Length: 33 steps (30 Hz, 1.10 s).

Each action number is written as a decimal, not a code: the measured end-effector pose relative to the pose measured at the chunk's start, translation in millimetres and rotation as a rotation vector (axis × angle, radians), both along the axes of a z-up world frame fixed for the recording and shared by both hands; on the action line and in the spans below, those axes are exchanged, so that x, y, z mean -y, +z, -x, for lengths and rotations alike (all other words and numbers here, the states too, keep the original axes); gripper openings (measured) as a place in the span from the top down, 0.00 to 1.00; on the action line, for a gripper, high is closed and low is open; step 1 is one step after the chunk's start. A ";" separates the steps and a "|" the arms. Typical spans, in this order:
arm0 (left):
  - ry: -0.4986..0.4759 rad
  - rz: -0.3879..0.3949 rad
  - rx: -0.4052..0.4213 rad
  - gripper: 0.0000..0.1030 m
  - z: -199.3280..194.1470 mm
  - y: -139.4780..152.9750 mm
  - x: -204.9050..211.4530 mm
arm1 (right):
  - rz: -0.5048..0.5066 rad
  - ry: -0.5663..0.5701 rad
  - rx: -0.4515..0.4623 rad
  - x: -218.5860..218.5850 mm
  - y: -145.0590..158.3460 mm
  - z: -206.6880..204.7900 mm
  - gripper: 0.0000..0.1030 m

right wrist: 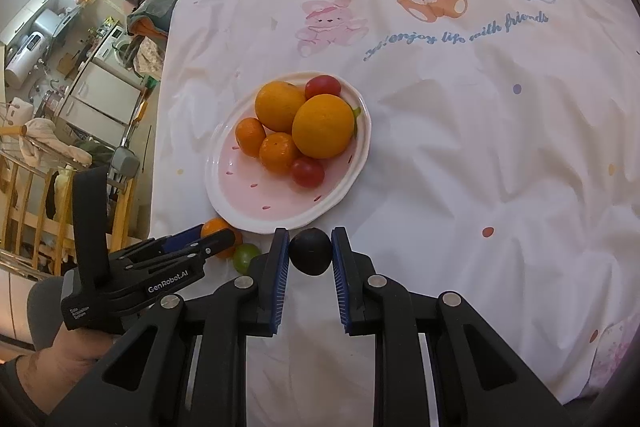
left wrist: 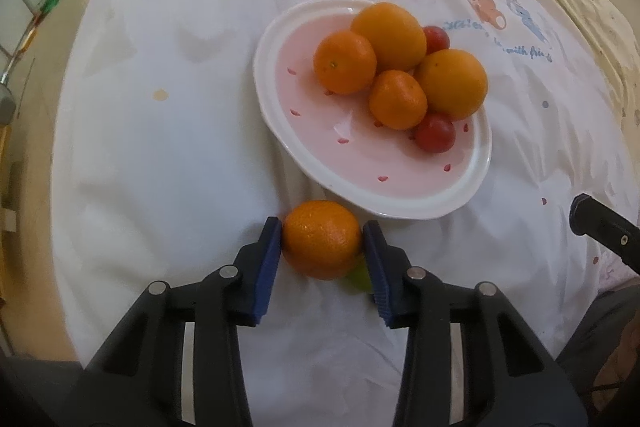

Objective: Organize fruits
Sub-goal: 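Carry the berry and the tangerine over the pink plate with both grippers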

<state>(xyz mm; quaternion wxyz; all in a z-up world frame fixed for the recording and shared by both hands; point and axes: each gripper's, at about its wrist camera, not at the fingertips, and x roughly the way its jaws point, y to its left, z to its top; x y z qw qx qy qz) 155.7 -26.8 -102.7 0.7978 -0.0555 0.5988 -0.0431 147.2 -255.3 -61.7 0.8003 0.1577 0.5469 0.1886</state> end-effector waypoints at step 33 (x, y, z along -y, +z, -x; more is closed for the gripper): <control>0.046 -0.174 0.302 0.64 -5.2 109.0 -22.6 | -0.087 -0.050 0.191 19.1 47.5 8.7 0.78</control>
